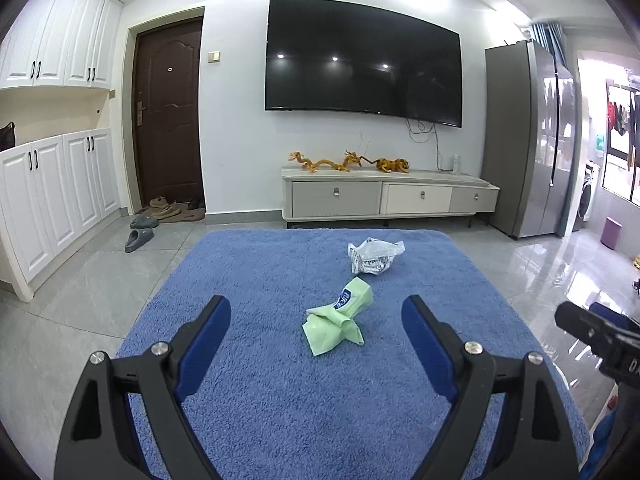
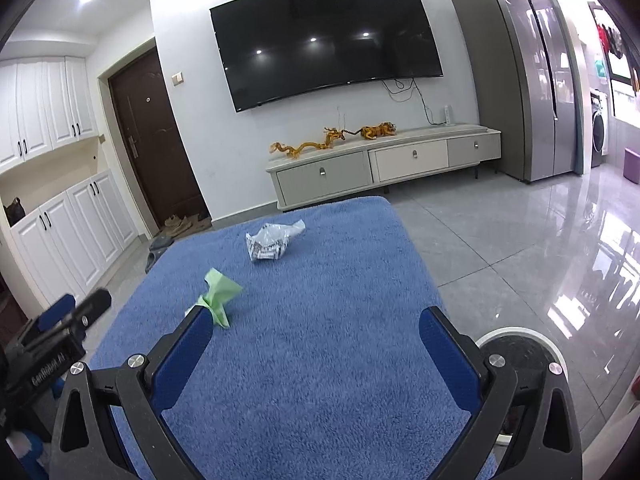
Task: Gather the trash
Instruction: 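Move both tools back over the green paper on the rug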
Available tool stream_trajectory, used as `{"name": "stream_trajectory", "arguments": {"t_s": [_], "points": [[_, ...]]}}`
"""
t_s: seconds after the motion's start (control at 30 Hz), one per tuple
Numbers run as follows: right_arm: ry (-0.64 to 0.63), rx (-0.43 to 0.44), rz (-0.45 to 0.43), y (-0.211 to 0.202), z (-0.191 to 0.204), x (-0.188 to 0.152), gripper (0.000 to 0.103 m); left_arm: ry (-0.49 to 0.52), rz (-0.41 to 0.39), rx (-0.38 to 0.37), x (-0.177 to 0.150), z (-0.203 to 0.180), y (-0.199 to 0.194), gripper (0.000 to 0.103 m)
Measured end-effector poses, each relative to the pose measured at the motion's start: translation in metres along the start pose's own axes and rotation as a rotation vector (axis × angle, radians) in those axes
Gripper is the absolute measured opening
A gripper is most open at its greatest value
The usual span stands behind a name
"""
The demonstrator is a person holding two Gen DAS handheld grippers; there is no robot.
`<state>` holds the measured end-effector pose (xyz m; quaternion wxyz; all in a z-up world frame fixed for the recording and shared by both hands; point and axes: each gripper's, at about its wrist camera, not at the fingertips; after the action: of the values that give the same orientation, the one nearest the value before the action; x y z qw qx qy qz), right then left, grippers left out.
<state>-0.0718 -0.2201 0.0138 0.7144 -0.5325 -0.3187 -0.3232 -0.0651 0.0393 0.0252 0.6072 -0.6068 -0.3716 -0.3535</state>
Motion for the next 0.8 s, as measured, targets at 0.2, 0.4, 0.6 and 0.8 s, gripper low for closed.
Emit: {"name": "stream_trajectory", "arguments": {"t_s": [0.2, 0.4, 0.6, 0.8], "points": [[0.02, 0.0, -0.024, -0.01, -0.008, -0.002, 0.103, 0.05, 0.018, -0.021, -0.003, -0.016, -0.005, 0.087], [0.026, 0.001, -0.037, -0.02, -0.011, -0.007, 0.103, 0.062, 0.031, -0.019, -0.007, -0.017, -0.013, 0.087], [0.002, -0.006, -0.034, -0.025, -0.003, -0.01, 0.103, 0.041, 0.039, -0.006, -0.012, -0.01, -0.017, 0.087], [-0.009, -0.004, -0.031, -0.027, 0.002, -0.01, 0.103, 0.021, 0.056, -0.004, -0.012, -0.004, -0.017, 0.087]]}}
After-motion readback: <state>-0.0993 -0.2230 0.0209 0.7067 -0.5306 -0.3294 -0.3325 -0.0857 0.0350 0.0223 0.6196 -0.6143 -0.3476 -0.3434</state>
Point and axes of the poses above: each gripper's, at about its wrist camera, not at the fingertips, and y roughly the way its jaws point, z to its left, x to its top, and after that the axes turned 4 degrees about z, right-handed
